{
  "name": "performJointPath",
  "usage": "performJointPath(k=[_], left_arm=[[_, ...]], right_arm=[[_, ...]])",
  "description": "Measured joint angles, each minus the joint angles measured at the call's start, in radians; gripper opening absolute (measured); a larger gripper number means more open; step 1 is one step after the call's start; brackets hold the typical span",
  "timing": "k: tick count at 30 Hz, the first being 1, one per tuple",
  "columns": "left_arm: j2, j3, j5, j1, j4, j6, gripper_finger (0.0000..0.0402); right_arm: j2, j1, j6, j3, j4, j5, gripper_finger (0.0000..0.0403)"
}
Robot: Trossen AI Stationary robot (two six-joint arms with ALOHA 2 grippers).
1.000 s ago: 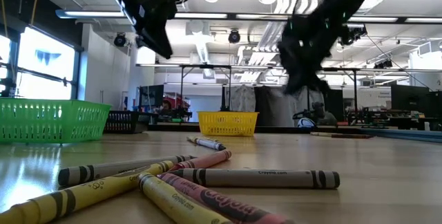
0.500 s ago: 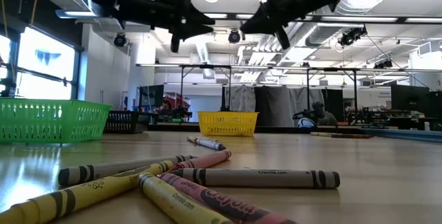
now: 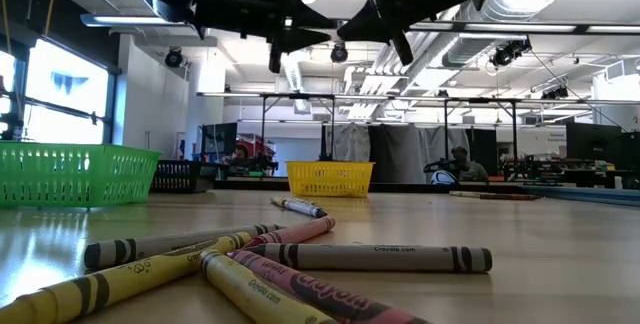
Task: Sort crayons
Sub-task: Put the blue crayon into the green bin
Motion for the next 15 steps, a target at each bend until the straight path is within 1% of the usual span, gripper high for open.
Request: performJointPath(k=[5, 11, 13, 15], left_arm=[[0.039, 0.043, 0.003, -0.025, 0.004, 0.001, 0.0117], [0.062, 0.079, 0.001, -0.035, 0.003, 0.016, 0.0121], [0.062, 0.080, 0.001, -0.035, 0.002, 0.017, 0.0115], [0.061, 0.080, 0.001, -0.035, -0.003, 0.017, 0.0098]], right_arm=[[0.000, 0.020, 0.000, 0.000, -0.003, 0.034, 0.0012], [0.000, 0.029, 0.000, 0.000, -0.004, 0.037, 0.0012], [0.000, 0.033, 0.001, 0.000, -0.006, 0.039, 0.0012], [0.000, 0.033, 0.017, 0.000, -0.009, 0.040, 0.0012]])
